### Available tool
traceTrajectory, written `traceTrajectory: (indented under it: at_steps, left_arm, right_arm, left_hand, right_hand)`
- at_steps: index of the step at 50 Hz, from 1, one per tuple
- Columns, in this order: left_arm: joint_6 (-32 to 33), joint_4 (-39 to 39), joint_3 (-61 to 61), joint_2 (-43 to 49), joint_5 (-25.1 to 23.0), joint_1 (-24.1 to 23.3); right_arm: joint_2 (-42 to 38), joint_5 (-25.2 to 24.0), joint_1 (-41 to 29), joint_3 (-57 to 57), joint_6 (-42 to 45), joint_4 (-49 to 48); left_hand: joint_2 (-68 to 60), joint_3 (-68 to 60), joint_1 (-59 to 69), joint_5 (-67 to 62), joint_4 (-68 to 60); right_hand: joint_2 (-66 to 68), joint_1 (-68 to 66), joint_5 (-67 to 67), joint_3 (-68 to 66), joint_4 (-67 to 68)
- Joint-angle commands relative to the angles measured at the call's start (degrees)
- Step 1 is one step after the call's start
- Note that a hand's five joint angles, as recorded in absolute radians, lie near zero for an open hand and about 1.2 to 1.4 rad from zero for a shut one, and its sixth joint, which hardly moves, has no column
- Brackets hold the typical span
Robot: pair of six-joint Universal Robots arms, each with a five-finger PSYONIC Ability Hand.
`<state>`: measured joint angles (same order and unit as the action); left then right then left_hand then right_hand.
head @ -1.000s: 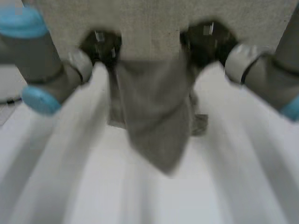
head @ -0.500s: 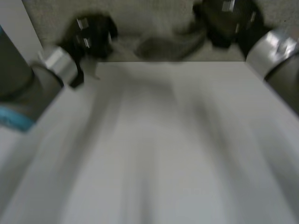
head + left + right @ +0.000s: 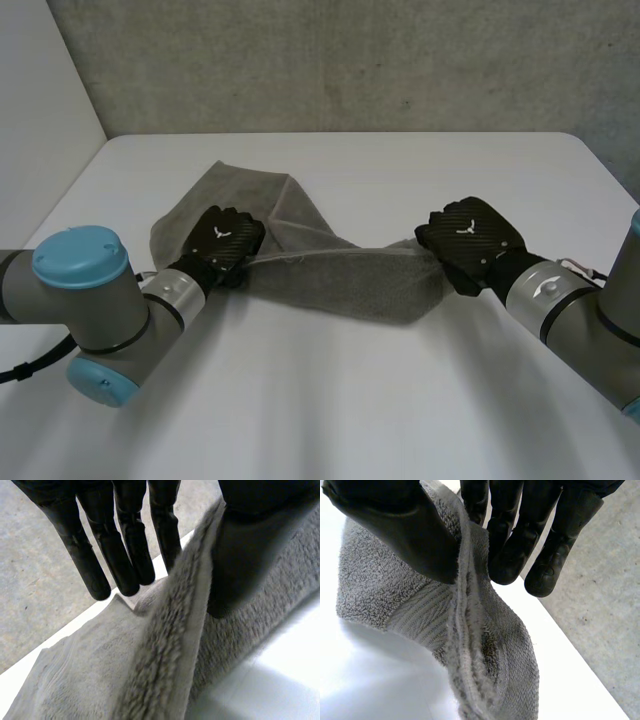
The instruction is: Fold the towel.
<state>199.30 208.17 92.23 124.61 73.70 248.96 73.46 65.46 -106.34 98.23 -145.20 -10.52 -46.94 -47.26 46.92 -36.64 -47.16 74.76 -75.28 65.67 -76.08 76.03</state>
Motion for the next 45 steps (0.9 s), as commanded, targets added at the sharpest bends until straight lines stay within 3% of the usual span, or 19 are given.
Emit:
traceTrajectory:
  at_steps: [1, 8, 15, 19, 21, 22, 24, 37, 45]
  left_arm:
    - [-0.23, -0.14, 0.32, -0.15, 2.24, -0.05]
    - [-0.06, -0.67, 0.94, -0.24, 3.47, 0.12]
    - [0.03, -1.1, 1.99, -0.42, 3.55, 2.14]
    - [0.03, -1.19, 2.08, -0.68, 3.55, 3.2]
    - [0.03, -1.63, 1.82, -1.03, 3.55, 4.07]
    - [0.03, -1.63, 1.81, -1.03, 3.55, 4.08]
    - [0.03, -1.98, 1.55, -1.91, 3.55, 4.69]
    - [2.76, -3.13, 1.55, -6.31, 3.29, 8.38]
    - [5.83, -6.99, 0.5, -13.51, 2.94, 10.58]
  right_arm:
    - [0.54, 0.37, 2.01, -0.41, -4.12, 1.91]
    - [0.54, 1.07, 4.21, -0.67, -6.59, 2.97]
    - [0.54, 8.88, 6.58, -2.25, -7.21, 3.49]
    - [0.45, 9.95, 6.94, -2.43, -7.21, 3.49]
    - [0.45, 10.21, 6.94, -2.43, -6.94, 3.49]
    - [0.45, 10.21, 6.94, -2.43, -6.94, 3.49]
    - [0.45, 10.39, 7.2, -2.43, -6.94, 3.49]
    - [0.45, 10.48, 8.26, -3.31, -6.77, 4.64]
    - [3.62, 9.86, 7.9, -5.59, -7.29, 7.8]
  left_hand:
    - [3.92, 4.25, -3.91, 3.62, 4.14]
    - [3.92, 4.25, -3.91, 3.62, 4.14]
    - [3.76, 4.08, -3.74, 3.45, 3.97]
    - [1.91, 2.23, -1.89, 1.6, 2.12]
    - [-17.16, -16.84, 17.18, -17.46, -16.94]
    - [-17.27, -16.95, 17.29, -17.57, -17.05]
    - [-32.97, -32.65, 32.99, -33.27, -32.75]
    - [-33.06, -32.74, 33.08, -33.36, -32.84]
    - [-33.06, -32.74, 33.08, -33.36, -32.84]
  right_hand:
    - [5.24, -4.72, 4.33, -3.92, 3.97]
    - [5.24, -4.72, 4.33, -3.92, 3.97]
    - [5.24, -4.72, 4.33, -3.92, 3.97]
    - [5.24, -4.72, 4.33, -3.92, 3.97]
    - [5.24, -4.72, 4.33, -3.92, 3.97]
    - [5.24, -4.72, 4.33, -3.92, 3.97]
    - [5.24, -4.72, 4.33, -3.92, 3.97]
    - [5.24, -4.72, 4.33, -3.92, 3.97]
    - [5.24, -4.72, 4.33, -3.92, 3.97]
